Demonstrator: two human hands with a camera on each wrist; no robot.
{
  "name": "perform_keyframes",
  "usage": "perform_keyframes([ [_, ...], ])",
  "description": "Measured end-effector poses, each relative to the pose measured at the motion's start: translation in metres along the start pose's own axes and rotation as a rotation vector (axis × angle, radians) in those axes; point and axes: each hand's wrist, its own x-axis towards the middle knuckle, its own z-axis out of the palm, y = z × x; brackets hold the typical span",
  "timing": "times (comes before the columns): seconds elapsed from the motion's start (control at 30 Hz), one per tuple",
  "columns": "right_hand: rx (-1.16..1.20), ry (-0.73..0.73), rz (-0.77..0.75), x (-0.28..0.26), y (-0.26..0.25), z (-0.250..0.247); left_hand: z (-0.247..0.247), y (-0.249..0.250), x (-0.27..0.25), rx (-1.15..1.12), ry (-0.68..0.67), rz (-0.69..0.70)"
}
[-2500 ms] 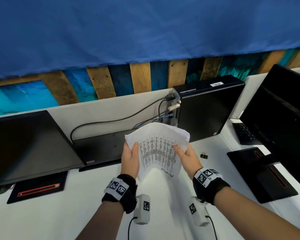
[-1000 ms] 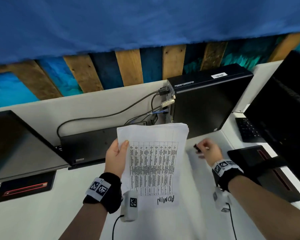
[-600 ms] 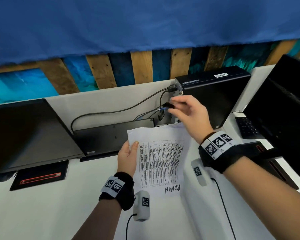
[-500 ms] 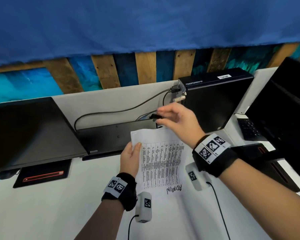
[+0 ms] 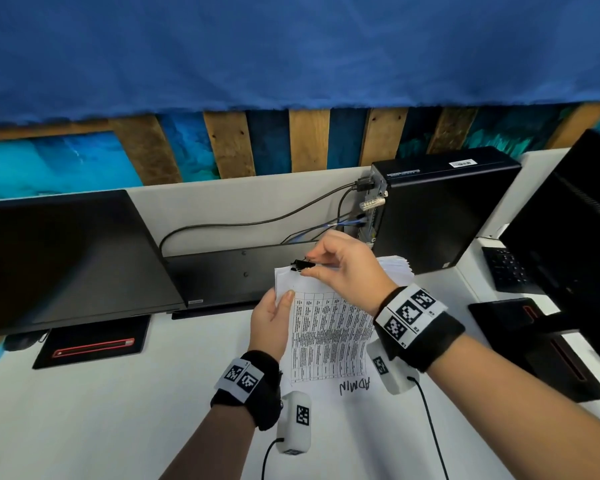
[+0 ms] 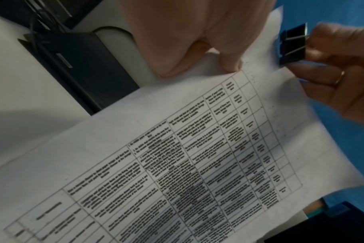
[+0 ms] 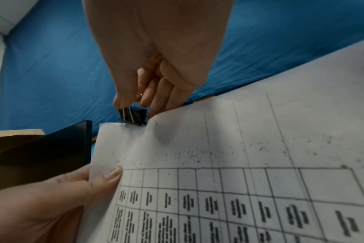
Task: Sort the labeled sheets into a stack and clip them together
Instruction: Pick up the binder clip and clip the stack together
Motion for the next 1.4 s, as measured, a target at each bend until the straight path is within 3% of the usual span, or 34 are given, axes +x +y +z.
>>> perform_keyframes([
  [0.53, -0.209, -0.025, -0.045, -0.002, -0.011, -0.005, 0.005, 0.001, 0.003, 0.115, 0.001, 0.038],
  [0.87, -0.205, -0.042, 0.036, -0.001, -0.005, -0.011, 0.006, 0.002, -0.002, 0.116, -0.007, 0.065],
  [1.33, -0.003, -0.261, 0.246, 0.014, 0.003, -0.021, 0.002, 0.006, 0.001, 0.086, -0.035, 0.016],
  [1.4, -0.13, -0.351, 0.254, 0.012, 0.005, -0.021, 0.001, 0.006, 0.003, 0.083, -0.029, -0.009],
])
